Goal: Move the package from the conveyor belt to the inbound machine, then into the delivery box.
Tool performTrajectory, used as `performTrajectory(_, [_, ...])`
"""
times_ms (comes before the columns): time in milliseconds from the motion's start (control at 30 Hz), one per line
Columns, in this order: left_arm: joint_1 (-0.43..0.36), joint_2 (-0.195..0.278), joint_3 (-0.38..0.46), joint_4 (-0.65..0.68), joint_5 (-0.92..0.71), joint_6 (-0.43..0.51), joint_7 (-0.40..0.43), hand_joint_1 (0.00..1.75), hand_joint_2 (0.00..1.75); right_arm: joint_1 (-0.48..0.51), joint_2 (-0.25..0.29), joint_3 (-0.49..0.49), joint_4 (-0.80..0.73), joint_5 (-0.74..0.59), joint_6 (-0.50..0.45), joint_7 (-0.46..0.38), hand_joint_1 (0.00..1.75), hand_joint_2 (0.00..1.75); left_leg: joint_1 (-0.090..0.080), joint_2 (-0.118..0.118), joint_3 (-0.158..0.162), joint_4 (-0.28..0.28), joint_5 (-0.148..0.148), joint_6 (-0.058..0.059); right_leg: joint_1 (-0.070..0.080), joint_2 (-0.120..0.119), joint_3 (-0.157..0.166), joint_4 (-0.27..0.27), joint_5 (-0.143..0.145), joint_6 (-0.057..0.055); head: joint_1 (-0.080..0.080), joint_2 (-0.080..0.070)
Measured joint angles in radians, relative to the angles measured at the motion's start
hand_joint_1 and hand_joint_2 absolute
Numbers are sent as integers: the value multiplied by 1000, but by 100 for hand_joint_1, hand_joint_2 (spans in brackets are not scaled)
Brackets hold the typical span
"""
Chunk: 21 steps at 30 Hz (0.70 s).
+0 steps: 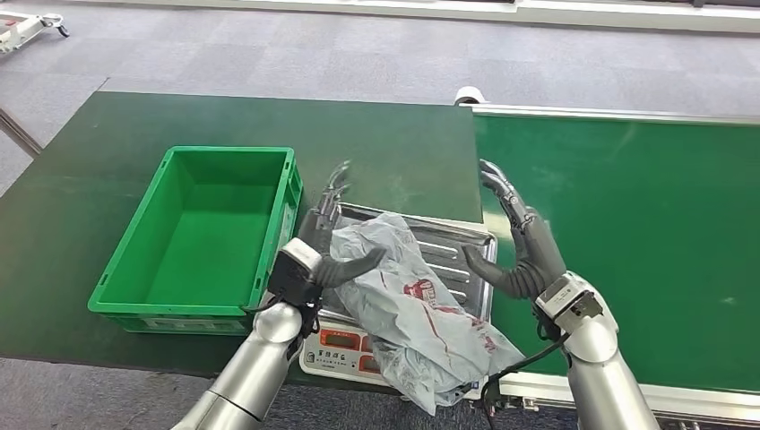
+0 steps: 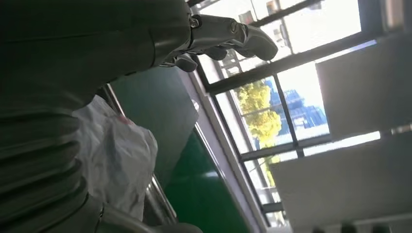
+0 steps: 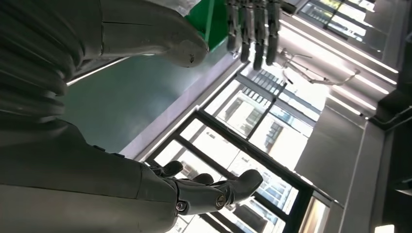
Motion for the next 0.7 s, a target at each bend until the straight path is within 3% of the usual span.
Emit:
performTrajectory(133, [27,51,-137,-90,-283,-123,0,0,175,11,1,-8,13,25,4,5,0,175,0,1,0,0,0,0,0,0,0,0,0,0,0,0])
performTrajectory(200, [51,70,-184,-143,-331,-145,0,0,175,24,2,-17,14,29,1,5,0,175,0,1,0,0,0,0,0,0,0,0,0,0,0,0])
performTrajectory(367, [84,133,-266,-334,-80,-8,0,0,175,67,14,-67,5,18,-88,14,0,175,0,1,0,0,-1,0,0,0,-1,0,-1,-1,0,0])
performTrajectory(467, [87,174,-315,-424,-20,-69,0,0,175,80,20,-103,3,-14,-108,21,0,175,0,1,0,0,-1,0,0,0,0,0,-1,-1,0,0])
performTrajectory(600, [91,193,-356,-393,-183,-207,12,0,175,106,33,-165,-8,-74,-108,16,0,175,0,0,1,0,-1,0,0,0,0,0,-1,0,0,0])
performTrajectory(700, [92,182,-347,-307,-332,-218,79,0,175,138,45,-216,-34,-87,-102,15,0,175,0,1,1,0,-1,0,0,0,0,0,-1,0,0,0])
